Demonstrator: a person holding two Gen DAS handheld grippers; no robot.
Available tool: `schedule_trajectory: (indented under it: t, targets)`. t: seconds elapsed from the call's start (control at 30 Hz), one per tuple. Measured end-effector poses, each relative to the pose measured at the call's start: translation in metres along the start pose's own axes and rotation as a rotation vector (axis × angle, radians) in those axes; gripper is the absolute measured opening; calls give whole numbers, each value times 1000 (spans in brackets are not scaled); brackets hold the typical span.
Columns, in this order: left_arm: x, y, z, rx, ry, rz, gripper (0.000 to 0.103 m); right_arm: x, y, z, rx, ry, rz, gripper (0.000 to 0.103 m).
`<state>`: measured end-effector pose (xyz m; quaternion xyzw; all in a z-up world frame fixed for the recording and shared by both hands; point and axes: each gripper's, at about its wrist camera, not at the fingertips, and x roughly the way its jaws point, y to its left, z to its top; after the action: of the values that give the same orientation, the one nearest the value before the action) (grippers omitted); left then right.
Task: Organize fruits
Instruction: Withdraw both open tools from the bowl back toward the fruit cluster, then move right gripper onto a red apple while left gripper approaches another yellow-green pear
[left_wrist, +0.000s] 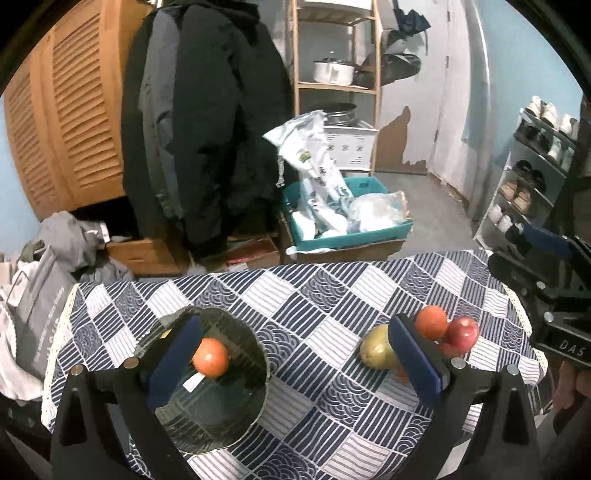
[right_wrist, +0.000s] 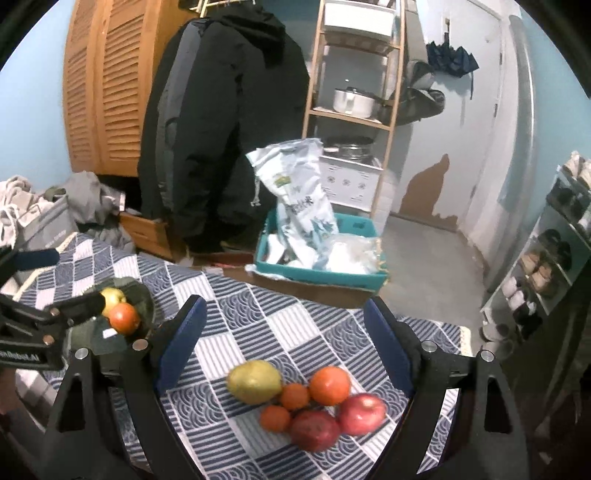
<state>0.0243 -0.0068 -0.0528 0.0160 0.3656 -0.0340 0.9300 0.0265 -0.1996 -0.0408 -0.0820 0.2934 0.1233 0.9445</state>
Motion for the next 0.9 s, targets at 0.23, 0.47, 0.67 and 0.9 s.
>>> schedule_trajectory:
  t: [0.23,0.47,0.67,0.9]
  targets:
    - [5,-23,4,25,14,-36,101,-5,-27,-11,42,10,-36,86]
    - [16,-43,1,45,43,-72,101,-8,-48,-24,67,30,-64,86]
    - [28,-53,0,46,75,-91,101,0,-69,-36,104,81,-86,86]
    - [47,-64,-6,72,100,-90,101,17,-85,-48,129,150,-101,86]
